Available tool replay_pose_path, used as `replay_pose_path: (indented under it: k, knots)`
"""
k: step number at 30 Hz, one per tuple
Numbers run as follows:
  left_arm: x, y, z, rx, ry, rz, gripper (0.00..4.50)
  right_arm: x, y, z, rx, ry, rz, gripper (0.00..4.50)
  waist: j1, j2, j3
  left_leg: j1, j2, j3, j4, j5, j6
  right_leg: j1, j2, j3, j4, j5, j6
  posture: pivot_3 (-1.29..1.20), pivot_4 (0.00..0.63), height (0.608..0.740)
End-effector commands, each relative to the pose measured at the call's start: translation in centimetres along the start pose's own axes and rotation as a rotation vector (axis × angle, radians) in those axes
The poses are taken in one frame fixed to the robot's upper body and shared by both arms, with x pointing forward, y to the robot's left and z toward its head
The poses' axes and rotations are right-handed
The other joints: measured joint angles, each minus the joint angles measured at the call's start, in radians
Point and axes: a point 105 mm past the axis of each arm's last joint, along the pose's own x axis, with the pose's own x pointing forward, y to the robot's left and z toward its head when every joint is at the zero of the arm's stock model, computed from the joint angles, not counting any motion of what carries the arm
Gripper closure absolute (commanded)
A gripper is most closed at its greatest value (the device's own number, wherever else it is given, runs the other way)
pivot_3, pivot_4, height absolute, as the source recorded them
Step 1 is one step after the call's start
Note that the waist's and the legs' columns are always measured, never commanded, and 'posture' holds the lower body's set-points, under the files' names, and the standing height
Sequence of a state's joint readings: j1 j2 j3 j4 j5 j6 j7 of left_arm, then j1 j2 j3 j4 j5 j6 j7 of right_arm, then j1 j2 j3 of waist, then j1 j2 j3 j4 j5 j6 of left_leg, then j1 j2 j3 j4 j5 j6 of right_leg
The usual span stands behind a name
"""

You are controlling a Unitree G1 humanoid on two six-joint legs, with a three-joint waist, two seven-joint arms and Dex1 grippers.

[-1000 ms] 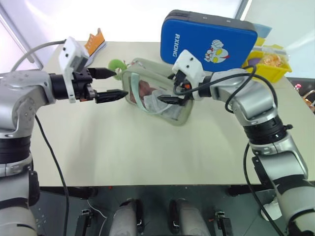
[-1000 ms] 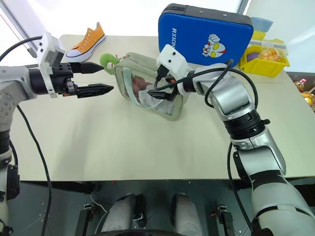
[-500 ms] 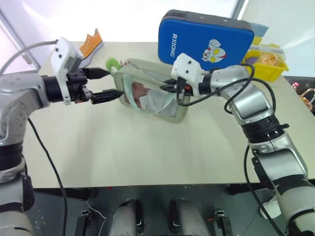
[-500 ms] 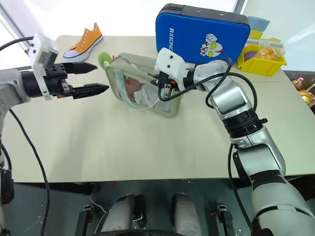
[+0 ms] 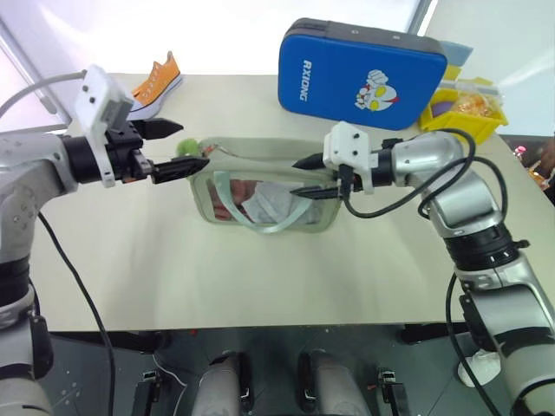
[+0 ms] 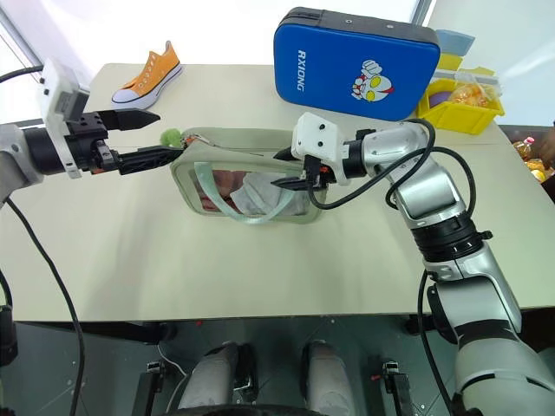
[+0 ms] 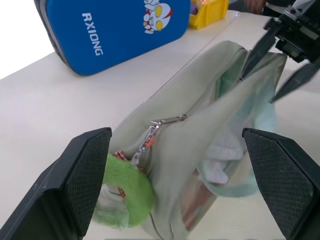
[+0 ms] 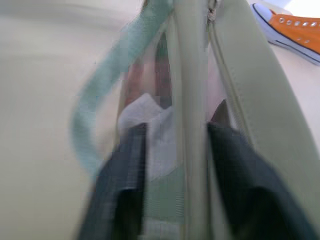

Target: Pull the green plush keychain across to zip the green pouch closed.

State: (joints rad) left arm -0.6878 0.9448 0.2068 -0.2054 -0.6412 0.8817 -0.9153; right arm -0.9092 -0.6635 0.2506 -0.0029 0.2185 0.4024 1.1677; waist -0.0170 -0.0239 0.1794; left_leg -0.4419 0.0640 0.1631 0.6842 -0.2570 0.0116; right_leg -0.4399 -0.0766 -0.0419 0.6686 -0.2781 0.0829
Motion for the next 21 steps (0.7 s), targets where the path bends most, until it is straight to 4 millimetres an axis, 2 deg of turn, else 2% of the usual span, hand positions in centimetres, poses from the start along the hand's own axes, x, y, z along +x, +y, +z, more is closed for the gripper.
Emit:
replay_pose_path:
  k: [1, 3, 6, 10, 15, 18, 21]
  knots:
    - [-2.1, 1.6, 0.5, 0.028, -0.005, 0.084, 0.00, -3.4, -0.9, 2.2, -0.019, -0.016, -0.076, 1.85, 0.002, 0.000, 0.000, 0.000, 0.000, 0.000, 0.000, 0.000, 0.000, 0.000, 0.000, 0.000, 0.000, 0.000, 0.000, 0.00, 0.150, 0.740]
    - [-3.2, 2.8, -0.6, 0.021, 0.029, 0.134, 0.00, -4.7, -0.9, 1.7, 0.009, 0.019, -0.111, 1.85, 0.003, 0.000, 0.000, 0.000, 0.000, 0.000, 0.000, 0.000, 0.000, 0.000, 0.000, 0.000, -0.001, 0.000, 0.000, 0.00, 0.150, 0.740]
    - [-3.8, 3.9, -1.4, 0.001, 0.040, 0.170, 0.00, -5.3, -0.3, 0.9, 0.043, 0.047, -0.130, 1.85, 0.005, -0.001, -0.001, 0.000, 0.000, 0.000, 0.000, 0.000, 0.000, 0.001, 0.000, -0.001, -0.001, 0.000, 0.000, 0.00, 0.150, 0.740]
    - [-2.3, 3.6, -2.3, 0.008, 0.055, 0.115, 0.00, -4.4, 0.2, -1.0, 0.094, 0.060, -0.146, 1.85, 0.005, -0.002, -0.001, 0.000, 0.000, 0.000, 0.000, 0.000, 0.000, 0.002, -0.001, -0.001, -0.001, 0.000, 0.000, 0.00, 0.150, 0.740]
    - [-0.9, 4.3, -2.2, -0.006, 0.022, 0.103, 0.00, -3.9, 0.3, -1.2, 0.112, 0.047, -0.149, 1.85, 0.005, -0.002, -0.001, 0.000, -0.001, 0.000, 0.001, 0.000, 0.000, 0.001, 0.000, -0.001, -0.001, 0.000, 0.000, 0.00, 0.150, 0.740]
    - [-0.3, 5.4, -2.6, -0.017, 0.014, 0.119, 0.00, -3.6, 0.4, -1.1, 0.115, 0.037, -0.133, 2.77, 0.003, -0.002, -0.001, 0.000, -0.001, 0.000, 0.000, 0.000, 0.000, 0.001, 0.000, -0.001, -0.001, 0.000, 0.000, 0.00, 0.150, 0.740]
    - [-0.2, 6.1, -3.3, -0.021, 0.031, 0.115, 0.00, -3.3, 0.5, -1.0, 0.111, 0.031, -0.121, 4.27, 0.001, -0.002, -0.001, 0.000, -0.002, 0.001, 0.001, 0.000, 0.000, 0.001, 0.001, -0.001, -0.001, 0.000, 0.000, 0.00, 0.150, 0.740]
